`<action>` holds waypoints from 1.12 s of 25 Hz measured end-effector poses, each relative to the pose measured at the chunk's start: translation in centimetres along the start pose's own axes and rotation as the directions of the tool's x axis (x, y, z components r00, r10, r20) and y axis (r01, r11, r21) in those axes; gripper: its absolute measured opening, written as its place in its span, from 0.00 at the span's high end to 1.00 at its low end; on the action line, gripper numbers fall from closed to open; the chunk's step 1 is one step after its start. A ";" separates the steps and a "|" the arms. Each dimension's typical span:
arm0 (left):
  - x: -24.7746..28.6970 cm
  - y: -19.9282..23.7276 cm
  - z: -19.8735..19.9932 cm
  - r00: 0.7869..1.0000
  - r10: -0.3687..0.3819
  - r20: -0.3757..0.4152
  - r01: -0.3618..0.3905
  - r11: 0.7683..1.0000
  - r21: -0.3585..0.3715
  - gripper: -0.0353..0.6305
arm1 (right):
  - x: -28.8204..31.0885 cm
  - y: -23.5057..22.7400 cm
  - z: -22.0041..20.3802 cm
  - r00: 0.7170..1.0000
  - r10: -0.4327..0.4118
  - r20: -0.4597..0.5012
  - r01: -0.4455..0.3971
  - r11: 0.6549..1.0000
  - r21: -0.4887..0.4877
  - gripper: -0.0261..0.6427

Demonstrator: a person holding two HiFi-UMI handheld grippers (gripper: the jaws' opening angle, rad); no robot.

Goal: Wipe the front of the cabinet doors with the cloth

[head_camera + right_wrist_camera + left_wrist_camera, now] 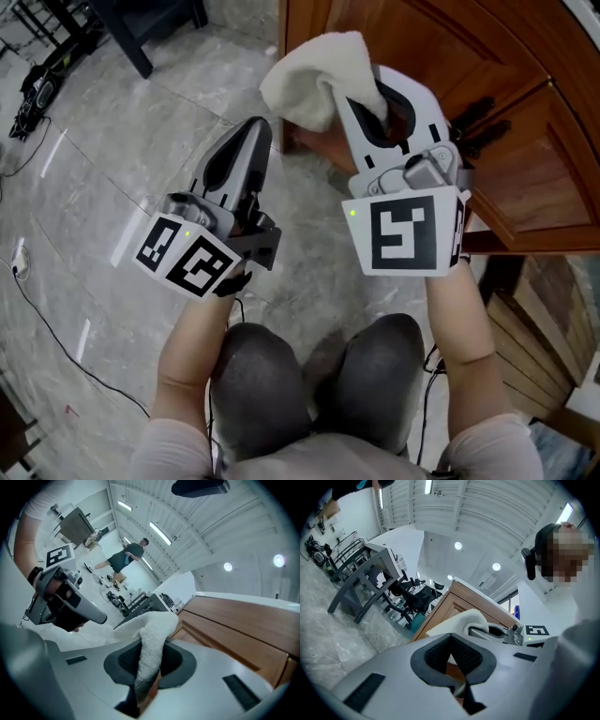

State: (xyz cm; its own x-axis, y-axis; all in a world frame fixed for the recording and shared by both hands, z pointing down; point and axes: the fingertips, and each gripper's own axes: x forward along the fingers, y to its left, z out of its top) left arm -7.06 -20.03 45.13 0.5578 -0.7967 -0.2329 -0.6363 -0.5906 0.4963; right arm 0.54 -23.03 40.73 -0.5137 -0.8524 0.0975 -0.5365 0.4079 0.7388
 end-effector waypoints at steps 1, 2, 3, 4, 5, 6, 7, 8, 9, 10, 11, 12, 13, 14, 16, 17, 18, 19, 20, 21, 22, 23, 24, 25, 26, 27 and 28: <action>0.0 -0.1 0.2 1.000 0.001 0.001 -0.001 1.000 0.000 0.92 | 0.3 -0.6 0.5 1.000 -0.007 0.004 0.007 1.000 -0.005 0.86; 0.0 -0.1 0.5 1.000 0.001 0.003 -0.001 1.000 0.000 0.92 | 0.6 -1.0 1.0 1.000 -0.015 0.008 0.015 1.000 -0.010 0.86; 0.0 -0.1 0.7 1.000 0.002 0.005 -0.002 1.000 0.000 0.92 | 0.9 -1.5 1.5 1.000 -0.022 0.014 0.022 1.000 -0.013 0.86; -0.1 -0.1 1.0 1.000 0.002 0.007 -0.002 1.000 -0.001 0.92 | 1.3 -1.8 2.1 0.999 -0.029 0.019 0.030 0.999 -0.013 0.86; -0.1 0.0 1.3 1.000 0.002 0.010 -0.002 1.000 -0.003 0.92 | 1.6 -2.2 2.6 0.999 -0.037 0.022 0.037 0.999 -0.011 0.86; -0.2 0.1 1.7 1.000 0.002 0.013 -0.002 1.000 -0.004 0.92 | 2.0 -2.5 3.1 0.999 -0.045 0.021 0.045 0.999 -0.005 0.86; -0.2 0.1 2.1 1.000 0.000 0.017 0.000 1.000 -0.004 0.92 | 2.5 -2.9 3.5 0.998 -0.052 0.019 0.052 0.999 0.005 0.86; -0.3 0.1 2.4 1.000 -0.002 0.021 0.002 1.000 -0.005 0.92 | 2.9 -3.3 3.8 0.998 -0.057 0.016 0.057 0.998 0.019 0.86; -0.3 0.1 2.6 1.000 -0.005 0.024 0.005 1.000 -0.006 0.92 | 3.3 -3.8 4.0 0.998 -0.063 0.010 0.063 0.998 0.031 0.86; -0.2 0.1 2.8 1.000 -0.009 0.026 0.009 1.000 -0.008 0.92 | 3.7 -4.3 4.1 0.997 -0.071 0.002 0.071 0.997 0.039 0.86; -0.2 0.0 3.0 1.000 -0.013 0.028 0.013 1.000 -0.011 0.92 | 4.0 -4.9 4.2 0.997 -0.081 -0.007 0.082 0.996 0.041 0.86; -0.2 0.0 3.1 0.999 -0.016 0.030 0.017 1.000 -0.014 0.92 | 4.3 -5.4 4.3 0.996 -0.093 -0.014 0.093 0.995 0.042 0.86; -0.2 -0.1 3.2 0.999 -0.019 0.032 0.019 1.000 -0.017 0.92 | 4.5 -5.7 4.5 0.995 -0.101 -0.019 0.102 0.994 0.041 0.86; -0.2 -0.1 3.4 0.999 -0.020 0.033 0.021 1.000 -0.020 0.92 | 4.8 -6.0 4.7 0.994 -0.105 -0.023 0.106 0.994 0.041 0.86; -0.2 -0.1 3.7 0.999 -0.023 0.036 0.024 0.999 -0.021 0.92 | 5.2 -6.4 5.0 0.994 -0.107 -0.029 0.108 0.993 0.040 0.86; -0.2 -0.2 3.9 0.999 -0.025 0.037 0.026 0.999 -0.021 0.92 | 5.4 -6.6 5.1 0.994 -0.107 -0.033 0.109 0.993 0.039 0.86; -0.1 -0.2 4.1 0.999 -0.026 0.038 0.027 0.999 -0.020 0.92 | 5.6 -6.8 5.2 0.993 -0.109 -0.039 0.110 0.993 0.038 0.86; -0.1 -0.3 4.2 0.999 -0.027 0.039 0.028 0.999 -0.019 0.92 | 5.7 -7.1 5.2 0.993 -0.111 -0.044 0.112 0.993 0.035 0.86; -0.1 -0.4 4.4 0.999 -0.029 0.040 0.029 0.999 -0.017 0.92 | 5.9 -7.3 5.3 0.993 -0.112 -0.048 0.113 0.993 0.033 0.86; 0.0 -0.4 4.6 0.999 -0.031 0.040 0.031 0.999 -0.015 0.92 | 6.0 -7.5 5.3 0.992 -0.112 -0.050 0.113 0.993 0.032 0.86; 0.1 -0.5 4.7 0.999 -0.033 0.039 0.034 0.999 -0.014 0.92 | 6.0 -7.6 5.4 0.993 -0.110 -0.050 0.112 0.993 0.034 0.86; 0.1 -0.6 4.8 0.999 -0.035 0.038 0.036 0.999 -0.014 0.92 | 5.9 -7.7 5.4 0.993 -0.108 -0.049 0.110 0.993 0.040 0.86; 0.2 -0.7 4.8 0.999 -0.037 0.037 0.037 0.999 -0.015 0.92 | 5.8 -7.8 5.5 0.993 -0.106 -0.047 0.108 0.993 0.046 0.86; 0.3 -0.9 4.8 0.999 -0.039 0.037 0.039 0.999 -0.016 0.92 | 5.6 -8.0 5.5 0.993 -0.106 -0.047 0.109 0.993 0.049 0.86; 0.3 -1.0 4.9 0.998 -0.041 0.037 0.042 0.999 -0.017 0.92 | 5.3 -8.1 5.6 0.993 -0.110 -0.047 0.112 0.993 0.048 0.86; 0.4 -1.2 4.9 0.998 -0.044 0.038 0.044 0.999 -0.018 0.92 | 5.0 -8.3 5.6 0.992 -0.116 -0.048 0.119 0.992 0.047 0.86; 0.4 -1.3 4.9 0.998 -0.046 0.039 0.047 0.999 -0.018 0.92 | 4.6 -8.6 5.6 0.991 -0.125 -0.048 0.127 0.991 0.049 0.86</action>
State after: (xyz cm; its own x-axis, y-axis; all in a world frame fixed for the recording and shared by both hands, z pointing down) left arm -8.61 -20.22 40.34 0.5651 -0.7730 -0.2882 -0.5996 -0.6248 0.5002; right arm -0.99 -28.66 31.11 -0.4102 -0.9113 0.0362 -0.6293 0.3115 0.7119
